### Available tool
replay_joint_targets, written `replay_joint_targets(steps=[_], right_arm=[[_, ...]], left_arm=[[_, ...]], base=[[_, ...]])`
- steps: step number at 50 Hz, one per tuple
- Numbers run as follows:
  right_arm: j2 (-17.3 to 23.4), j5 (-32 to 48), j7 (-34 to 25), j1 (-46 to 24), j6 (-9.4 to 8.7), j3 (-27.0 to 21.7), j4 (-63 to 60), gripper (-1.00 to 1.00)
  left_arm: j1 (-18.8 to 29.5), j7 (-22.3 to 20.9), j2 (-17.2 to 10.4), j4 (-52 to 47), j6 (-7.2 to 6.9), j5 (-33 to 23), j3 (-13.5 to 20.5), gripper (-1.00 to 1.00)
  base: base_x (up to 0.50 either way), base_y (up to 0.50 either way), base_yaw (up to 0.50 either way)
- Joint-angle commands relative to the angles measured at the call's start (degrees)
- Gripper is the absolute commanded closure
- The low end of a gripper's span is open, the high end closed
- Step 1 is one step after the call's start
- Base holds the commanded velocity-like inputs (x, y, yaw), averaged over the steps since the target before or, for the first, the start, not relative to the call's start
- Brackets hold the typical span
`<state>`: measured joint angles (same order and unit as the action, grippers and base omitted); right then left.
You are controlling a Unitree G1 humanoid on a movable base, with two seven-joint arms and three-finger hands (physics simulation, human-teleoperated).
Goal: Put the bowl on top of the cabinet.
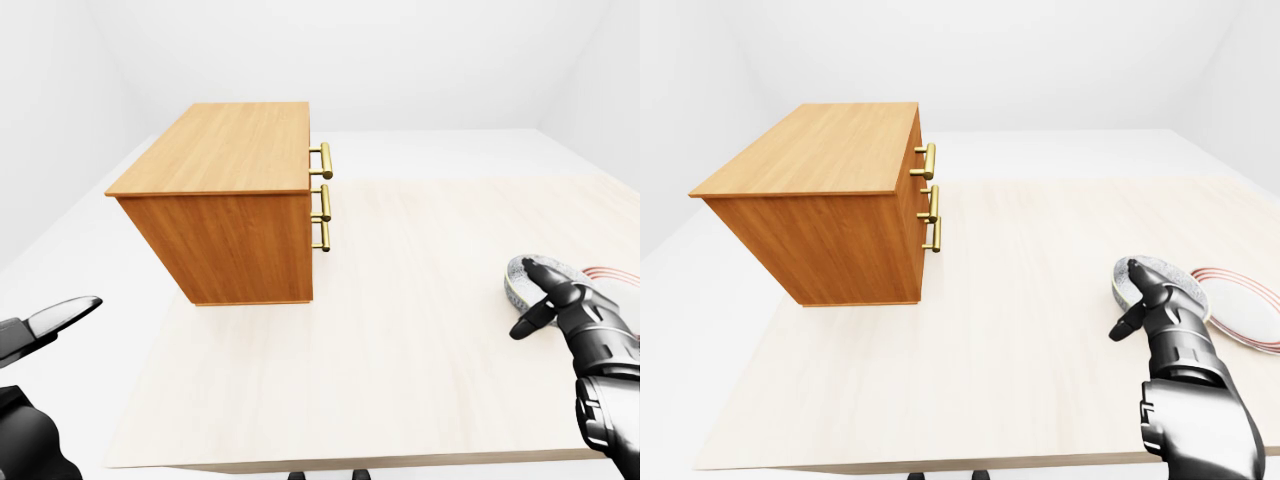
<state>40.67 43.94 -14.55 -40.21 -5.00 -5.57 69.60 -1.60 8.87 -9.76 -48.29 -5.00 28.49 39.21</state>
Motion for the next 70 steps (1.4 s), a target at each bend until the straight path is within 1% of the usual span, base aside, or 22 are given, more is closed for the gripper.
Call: replay_joint_targets(steps=[1, 12, 27, 31, 32, 33, 34, 56, 58, 62, 63, 66, 67, 70], right_arm=[[0.1, 1.3, -2.3, -0.1, 0.0, 0.4, 1.7, -1.0], [-0.3, 1.1, -1.8, 0.7, 0.0, 0.4, 2.1, -1.0], [-2.3, -0.3, 0.3, 2.0, 0.0, 0.8, 4.2, -1.0], [-2.4, -0.4, 0.2, 2.0, 0.0, 0.9, 4.1, -1.0], [-2.4, -0.6, 0.2, 1.9, 0.0, 0.8, 3.9, -0.46], [-2.4, -0.6, 0.3, 2.0, 0.0, 0.8, 3.9, 0.8], [-2.4, -0.7, 0.2, 2.0, 0.0, 0.9, 3.8, 1.0], [-2.3, -0.6, -0.2, 1.7, 0.0, 1.0, 4.1, 1.0], [-0.3, 0.5, -0.3, -1.1, 0.0, 1.2, 2.8, 1.0], [1.6, 3.6, -1.2, -6.8, 0.0, 1.8, 1.0, 1.0], [2.8, 5.3, -2.8, -11.3, 0.0, 2.4, -0.7, 1.0], [3.9, 8.9, -5.9, -18.1, 0.0, 2.7, -2.2, 1.0], [4.4, 11.1, -8.3, -23.2, 0.0, 3.5, -3.3, 1.0], [4.2, 12.2, -8.3, -23.8, 0.0, 2.7, -2.9, 1.0]], left_arm=[[0.0, 0.0, 0.1, -0.2, 0.0, -0.2, -0.3, -1.0], [0.0, 0.0, 0.2, -0.2, 0.0, -0.2, -0.2, -1.0], [-0.1, -0.2, 0.5, 0.1, 0.0, -1.1, -1.0, -1.0], [-0.1, -0.2, 0.4, 0.1, 0.0, -0.7, -0.6, -1.0], [0.0, -0.3, 0.4, 0.2, 0.0, -0.9, -0.7, -1.0], [0.0, -0.3, 0.4, 0.2, 0.0, -0.9, -0.8, -1.0], [0.0, -0.3, 0.4, 0.2, 0.0, -1.0, -0.8, -1.0], [-0.1, -0.3, 0.6, -0.2, 0.0, -1.1, -0.9, -1.0], [-0.1, -0.2, 0.6, -0.6, 0.0, -0.9, -0.9, -1.0], [0.0, -0.2, 0.5, -0.4, 0.0, -0.9, -0.8, -1.0], [0.0, -0.3, 0.5, -0.2, 0.0, -1.1, -0.9, -1.0], [0.0, -0.3, 0.6, -0.4, 0.0, -1.0, -1.0, -1.0], [0.0, -0.4, 0.6, -0.3, 0.0, -1.0, -1.0, -1.0], [-0.1, -0.4, 0.6, -0.3, 0.0, -1.0, -1.0, -1.0]], base=[[0.0, 0.0, 0.0], [0.0, 0.0, 0.0], [0.0, 0.0, 0.0], [0.0, 0.0, 0.0], [0.0, 0.0, 0.0], [0.0, 0.0, 0.0], [0.0, 0.0, 0.0], [0.0, 0.0, 0.0], [0.0, 0.0, 0.0], [0.0, 0.0, 0.0], [0.0, 0.0, 0.0], [0.0, 0.0, 0.0], [0.0, 0.0, 0.0], [0.0, 0.0, 0.0]])
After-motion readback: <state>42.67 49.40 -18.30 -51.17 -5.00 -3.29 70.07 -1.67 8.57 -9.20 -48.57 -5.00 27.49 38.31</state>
